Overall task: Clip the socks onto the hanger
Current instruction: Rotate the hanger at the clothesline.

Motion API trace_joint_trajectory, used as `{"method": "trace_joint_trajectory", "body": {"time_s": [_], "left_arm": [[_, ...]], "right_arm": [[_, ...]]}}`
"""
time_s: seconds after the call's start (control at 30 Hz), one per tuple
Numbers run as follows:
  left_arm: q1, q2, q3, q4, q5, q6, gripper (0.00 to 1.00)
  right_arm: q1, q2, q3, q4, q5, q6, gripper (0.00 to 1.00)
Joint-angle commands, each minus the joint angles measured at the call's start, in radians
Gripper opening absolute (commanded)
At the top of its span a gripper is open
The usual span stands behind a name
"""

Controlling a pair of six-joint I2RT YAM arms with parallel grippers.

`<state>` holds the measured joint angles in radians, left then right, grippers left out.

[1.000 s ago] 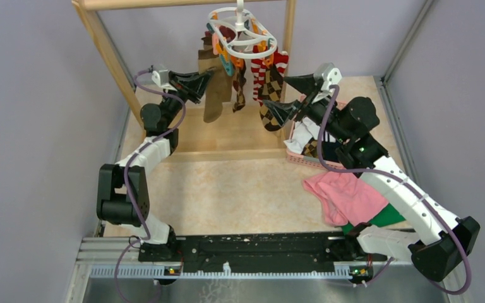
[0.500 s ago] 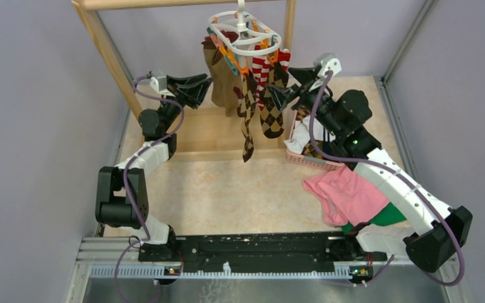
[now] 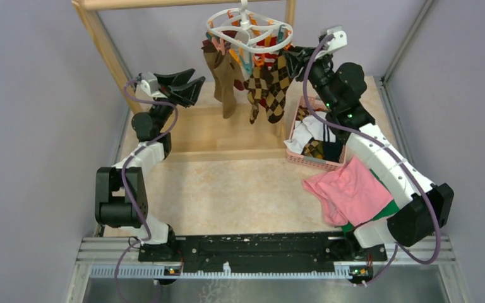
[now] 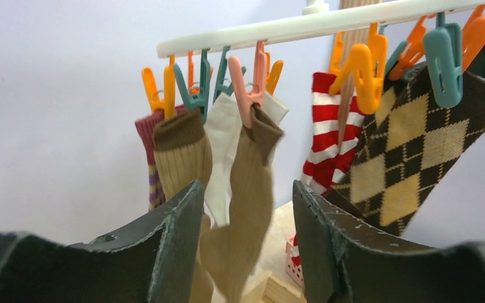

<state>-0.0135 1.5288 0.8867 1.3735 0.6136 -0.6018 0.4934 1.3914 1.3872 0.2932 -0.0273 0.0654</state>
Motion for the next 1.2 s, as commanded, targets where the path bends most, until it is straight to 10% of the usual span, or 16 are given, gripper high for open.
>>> {"method": "trace_joint_trajectory", "body": {"time_s": [0.0, 0.2, 0.47, 1.17], "left_arm": [[0.006, 0.041, 0.073, 0.160, 0.065, 0.030, 0.64], [0.006, 0.061, 0.129, 0.238, 0.162, 0.179, 0.98], [0.007, -0.001, 0.172, 0.005, 0.280, 0.709, 0.98], [-0.025, 0.191, 0.589, -0.223, 0.426, 0.887, 0.55]], "right_arm": [[-0.051, 0.024, 0.088, 0.006, 0.021, 0.032, 0.38], [-0.068, 0.068, 0.132, -0.018, -0.021, 0.043, 0.37], [-0.081, 0.086, 0.159, -0.034, -0.048, 0.051, 0.37], [-0.085, 0.099, 0.171, -0.038, -0.097, 0.076, 0.37]]}}
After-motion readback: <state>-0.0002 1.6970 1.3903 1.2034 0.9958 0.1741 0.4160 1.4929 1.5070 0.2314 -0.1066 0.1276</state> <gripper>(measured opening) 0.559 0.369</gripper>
